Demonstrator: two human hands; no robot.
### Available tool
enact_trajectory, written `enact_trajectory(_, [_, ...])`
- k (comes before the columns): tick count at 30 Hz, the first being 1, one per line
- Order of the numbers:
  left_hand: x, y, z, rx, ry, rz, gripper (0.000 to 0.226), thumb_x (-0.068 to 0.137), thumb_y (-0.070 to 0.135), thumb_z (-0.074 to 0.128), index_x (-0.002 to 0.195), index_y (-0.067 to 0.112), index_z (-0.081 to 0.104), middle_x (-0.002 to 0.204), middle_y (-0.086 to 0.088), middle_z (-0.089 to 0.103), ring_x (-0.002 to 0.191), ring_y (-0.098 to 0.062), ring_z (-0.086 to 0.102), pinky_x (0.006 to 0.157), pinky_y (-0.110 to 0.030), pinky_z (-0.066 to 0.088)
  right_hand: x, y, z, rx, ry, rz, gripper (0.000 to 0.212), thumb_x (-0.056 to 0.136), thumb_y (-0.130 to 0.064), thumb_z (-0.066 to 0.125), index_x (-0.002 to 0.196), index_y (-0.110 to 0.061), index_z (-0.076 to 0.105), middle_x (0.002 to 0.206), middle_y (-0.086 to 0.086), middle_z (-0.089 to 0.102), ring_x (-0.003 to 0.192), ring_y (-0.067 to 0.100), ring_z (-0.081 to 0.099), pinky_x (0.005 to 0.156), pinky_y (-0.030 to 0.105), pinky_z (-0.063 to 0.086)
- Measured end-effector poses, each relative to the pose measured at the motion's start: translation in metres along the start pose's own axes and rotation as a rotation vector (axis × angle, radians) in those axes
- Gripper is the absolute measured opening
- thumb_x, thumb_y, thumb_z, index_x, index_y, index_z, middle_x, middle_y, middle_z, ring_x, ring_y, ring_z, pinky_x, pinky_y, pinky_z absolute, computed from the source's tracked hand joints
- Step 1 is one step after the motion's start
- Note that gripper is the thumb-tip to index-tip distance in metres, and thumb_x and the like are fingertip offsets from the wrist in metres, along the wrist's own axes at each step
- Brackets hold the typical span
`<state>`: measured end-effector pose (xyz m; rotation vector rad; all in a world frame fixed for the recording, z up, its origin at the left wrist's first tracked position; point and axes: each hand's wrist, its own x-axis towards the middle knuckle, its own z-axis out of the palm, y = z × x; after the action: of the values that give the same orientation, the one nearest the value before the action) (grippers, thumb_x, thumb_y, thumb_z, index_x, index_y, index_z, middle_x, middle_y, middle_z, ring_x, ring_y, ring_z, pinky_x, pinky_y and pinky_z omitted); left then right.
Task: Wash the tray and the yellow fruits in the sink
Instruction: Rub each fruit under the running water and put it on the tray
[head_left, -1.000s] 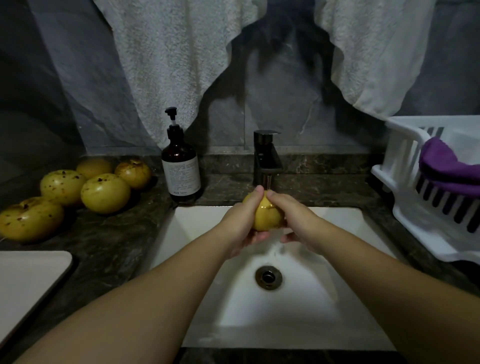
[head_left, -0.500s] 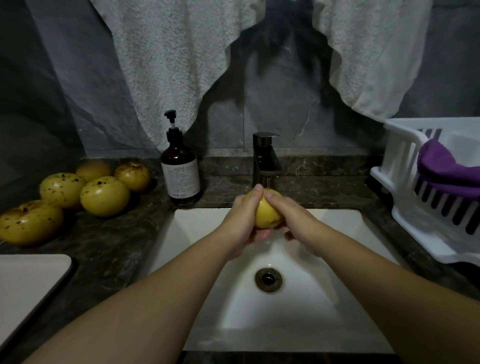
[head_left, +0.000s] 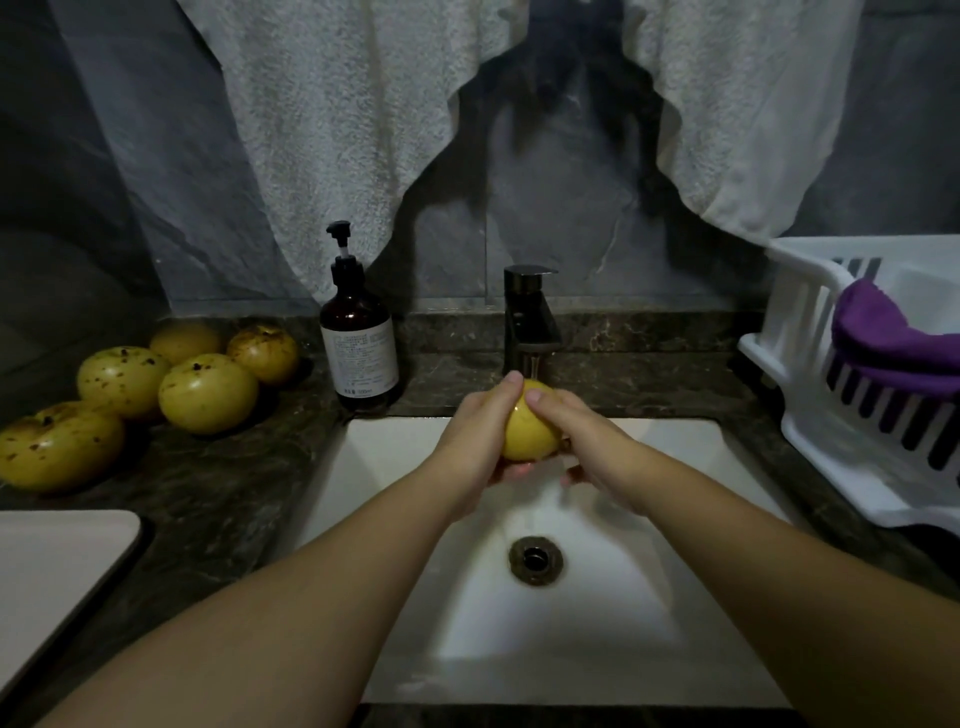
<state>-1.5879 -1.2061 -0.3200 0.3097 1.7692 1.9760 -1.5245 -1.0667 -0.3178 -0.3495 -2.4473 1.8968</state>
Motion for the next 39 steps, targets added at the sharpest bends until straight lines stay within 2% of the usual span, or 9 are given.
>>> enact_trajectory(3, [-0.001, 0.001, 0.004, -0.079, -0.003, 0.039, 0.038, 0.098, 0.058, 0.061, 0.125, 0.032, 0.052, 0.127, -0.014, 0.062, 0.101, -0.031, 0.075, 0.086, -0.052, 0.064, 0.004, -0.003, 0.004, 0.071, 0.001, 0.069, 0.086, 0.06, -0.096, 0.051, 0.126, -0.041, 0.059, 0.096, 0.0, 0.074, 0.083, 0.013, 0.069, 0.071, 0.037, 0.048])
enact_trajectory(8, [-0.003, 0.001, 0.0, 0.043, -0.041, -0.055, 0.049, 0.094, 0.077, 0.048, 0.125, 0.039, 0.051, 0.103, -0.014, 0.069, 0.065, -0.019, 0.071, 0.058, -0.03, 0.055, 0.002, 0.003, -0.002, -0.039, 0.054, -0.048, 0.082, 0.058, -0.086, 0.063, 0.125, -0.04, 0.054, 0.112, 0.0, 0.069, 0.093, 0.018, 0.069, 0.071, 0.035, 0.047])
enact_trajectory(13, [0.0, 0.0, -0.001, -0.032, -0.037, 0.006, 0.044, 0.099, 0.061, 0.055, 0.133, 0.033, 0.049, 0.128, -0.016, 0.064, 0.102, -0.034, 0.075, 0.092, -0.051, 0.061, 0.005, -0.002, -0.001, 0.094, -0.016, 0.034, 0.073, 0.064, -0.082, 0.064, 0.124, -0.04, 0.059, 0.112, 0.004, 0.074, 0.091, 0.018, 0.072, 0.067, 0.034, 0.045])
enact_trajectory(18, [-0.002, 0.0, -0.002, -0.014, -0.054, -0.053, 0.049, 0.096, 0.071, 0.051, 0.128, 0.034, 0.054, 0.098, -0.012, 0.071, 0.064, -0.018, 0.07, 0.058, -0.03, 0.056, 0.004, -0.002, -0.005, 0.024, 0.076, -0.068, 0.058, 0.069, -0.07, 0.067, 0.12, -0.046, 0.055, 0.12, 0.0, 0.066, 0.106, 0.023, 0.066, 0.082, 0.044, 0.051])
enact_trajectory(25, [-0.004, 0.0, 0.0, -0.085, -0.06, -0.031, 0.036, 0.098, 0.049, 0.065, 0.125, 0.033, 0.047, 0.113, -0.021, 0.069, 0.083, -0.038, 0.078, 0.062, -0.034, 0.063, 0.002, -0.002, -0.003, 0.033, 0.018, 0.016, 0.074, 0.066, -0.086, 0.059, 0.126, -0.043, 0.054, 0.112, 0.003, 0.071, 0.084, 0.018, 0.069, 0.067, 0.034, 0.046])
enact_trajectory(30, [-0.004, 0.002, -0.003, 0.014, -0.068, -0.059, 0.053, 0.092, 0.072, 0.058, 0.127, 0.033, 0.056, 0.121, -0.016, 0.068, 0.092, -0.025, 0.074, 0.067, -0.033, 0.06, 0.002, 0.001, -0.008, -0.041, -0.005, -0.054, 0.072, 0.067, -0.077, 0.067, 0.131, -0.046, 0.052, 0.123, -0.005, 0.065, 0.111, 0.019, 0.063, 0.082, 0.037, 0.05])
enact_trajectory(33, [-0.003, -0.001, -0.003, -0.018, -0.03, 0.0, 0.041, 0.095, 0.06, 0.063, 0.124, 0.034, 0.053, 0.126, -0.013, 0.063, 0.103, -0.03, 0.075, 0.079, -0.042, 0.064, 0.003, 0.0, -0.003, 0.037, -0.019, 0.027, 0.07, 0.07, -0.083, 0.059, 0.128, -0.044, 0.057, 0.117, 0.0, 0.068, 0.099, 0.019, 0.066, 0.073, 0.037, 0.049])
enact_trajectory(35, [-0.002, -0.002, -0.001, -0.063, -0.043, 0.006, 0.035, 0.096, 0.054, 0.066, 0.122, 0.036, 0.053, 0.126, -0.014, 0.062, 0.098, -0.031, 0.077, 0.08, -0.047, 0.065, 0.004, -0.002, -0.001, 0.035, 0.012, 0.053, 0.073, 0.07, -0.088, 0.052, 0.126, -0.041, 0.06, 0.112, 0.001, 0.07, 0.092, 0.02, 0.067, 0.071, 0.036, 0.047])
enact_trajectory(39, [-0.004, -0.001, -0.002, 0.033, -0.067, -0.06, 0.04, 0.094, 0.074, 0.053, 0.118, 0.042, 0.056, 0.1, -0.008, 0.073, 0.069, -0.016, 0.072, 0.06, -0.03, 0.058, 0.002, 0.0, -0.005, -0.037, 0.077, -0.074, 0.059, 0.072, -0.077, 0.059, 0.119, -0.043, 0.056, 0.116, -0.003, 0.067, 0.104, 0.017, 0.064, 0.082, 0.039, 0.05])
